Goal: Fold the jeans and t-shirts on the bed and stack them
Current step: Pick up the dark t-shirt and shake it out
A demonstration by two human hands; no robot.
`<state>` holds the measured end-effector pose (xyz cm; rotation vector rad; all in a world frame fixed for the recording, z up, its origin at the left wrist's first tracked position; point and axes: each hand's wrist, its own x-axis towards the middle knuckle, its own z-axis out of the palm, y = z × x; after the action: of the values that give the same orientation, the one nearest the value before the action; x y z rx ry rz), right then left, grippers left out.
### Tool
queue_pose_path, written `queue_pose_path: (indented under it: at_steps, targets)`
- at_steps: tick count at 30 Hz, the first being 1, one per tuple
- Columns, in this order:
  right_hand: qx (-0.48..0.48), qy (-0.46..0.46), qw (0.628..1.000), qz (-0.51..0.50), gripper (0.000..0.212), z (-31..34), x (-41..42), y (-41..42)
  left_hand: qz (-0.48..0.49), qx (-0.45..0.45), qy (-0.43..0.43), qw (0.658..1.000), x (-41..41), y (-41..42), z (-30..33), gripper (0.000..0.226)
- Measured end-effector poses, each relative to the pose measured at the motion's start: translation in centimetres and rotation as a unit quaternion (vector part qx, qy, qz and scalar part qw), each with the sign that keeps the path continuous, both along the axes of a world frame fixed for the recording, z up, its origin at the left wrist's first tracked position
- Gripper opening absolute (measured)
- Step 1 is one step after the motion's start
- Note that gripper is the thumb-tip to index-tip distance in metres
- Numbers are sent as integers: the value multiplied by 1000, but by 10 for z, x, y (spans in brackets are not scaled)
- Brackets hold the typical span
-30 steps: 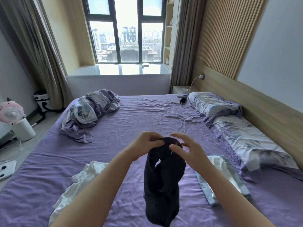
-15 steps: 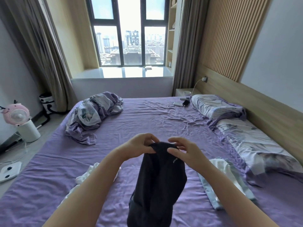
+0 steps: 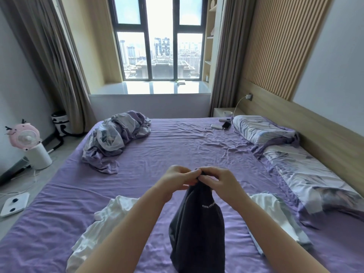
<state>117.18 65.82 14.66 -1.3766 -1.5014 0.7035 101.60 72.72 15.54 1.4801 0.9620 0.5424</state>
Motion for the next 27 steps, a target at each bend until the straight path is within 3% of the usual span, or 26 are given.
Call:
queue_pose_path:
  at_steps: [4, 6, 8, 10, 13, 16, 19, 21, 24, 27]
  targets:
    - [-71, 113, 991, 13, 41, -1, 10, -1, 5, -62, -102, 993, 4, 1, 4, 6]
    - [-70, 46, 996, -1, 34, -3, 12, -3, 43, -63, -144, 987, 6, 3, 8, 18]
    - [-66, -61, 996, -19, 21, -10, 12, -4, 38, -73, -188, 979, 7, 6, 11, 16]
    - [-58, -102, 992, -35, 13, -15, 9, -4, 18, -35, -144, 989, 8, 8, 14, 16]
    - [-26, -67, 994, -85, 16, -11, 10, 1, -18, 60, -1, 998, 11, 8, 6, 28]
    - [-24, 59, 995, -79, 11, 4, 15, 4, -79, 64, 27, 994, 13, 2, -9, 27]
    - [-7, 113, 991, -68, 9, 9, 17, 4, -30, 117, 21, 993, 17, 4, -18, 11]
    - [5, 47, 994, -98, 23, 2, 15, 0, 37, 132, -3, 991, 19, 8, -16, 19]
    - [-15, -142, 982, -126, 28, -19, 3, -10, 103, 135, -22, 985, 18, 14, -10, 28]
    - [25, -126, 983, -134, 12, -20, 2, -12, 118, 163, 6, 980, 15, 22, -7, 23]
